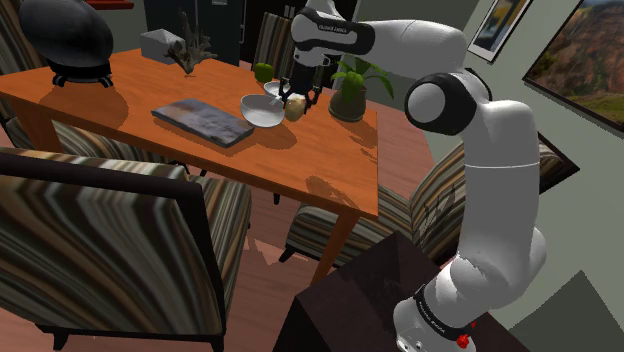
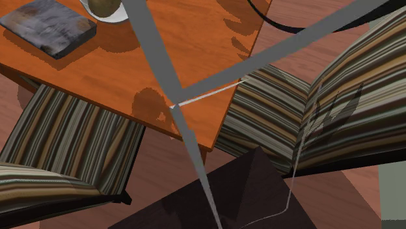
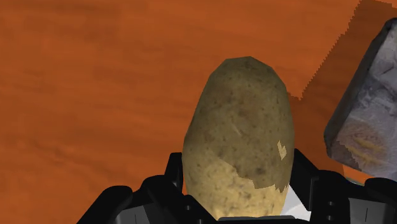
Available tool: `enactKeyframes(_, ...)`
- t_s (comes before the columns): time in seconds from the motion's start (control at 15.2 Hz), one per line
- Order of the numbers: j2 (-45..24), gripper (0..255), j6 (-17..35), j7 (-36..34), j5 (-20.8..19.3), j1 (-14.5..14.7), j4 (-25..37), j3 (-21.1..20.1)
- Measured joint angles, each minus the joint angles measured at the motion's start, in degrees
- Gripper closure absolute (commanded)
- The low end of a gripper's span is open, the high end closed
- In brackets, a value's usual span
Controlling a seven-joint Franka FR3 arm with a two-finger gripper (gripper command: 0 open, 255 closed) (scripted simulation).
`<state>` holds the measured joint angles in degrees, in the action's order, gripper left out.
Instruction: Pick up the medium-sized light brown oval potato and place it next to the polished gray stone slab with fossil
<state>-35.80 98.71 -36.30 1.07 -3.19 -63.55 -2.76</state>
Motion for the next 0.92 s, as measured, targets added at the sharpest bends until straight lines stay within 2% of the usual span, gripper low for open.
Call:
enactKeyframes(0.13,-7.04,255,-4.95,-0.38,-0.25,0.52,12.02,0.02)
enactKeyframes(0.26,-10.54,255,-6.16,-0.54,-0.35,0.77,16.71,0.04)
enactKeyframes(0.92,-9.47,255,2.3,-0.38,-0.3,0.67,7.16,0.05)
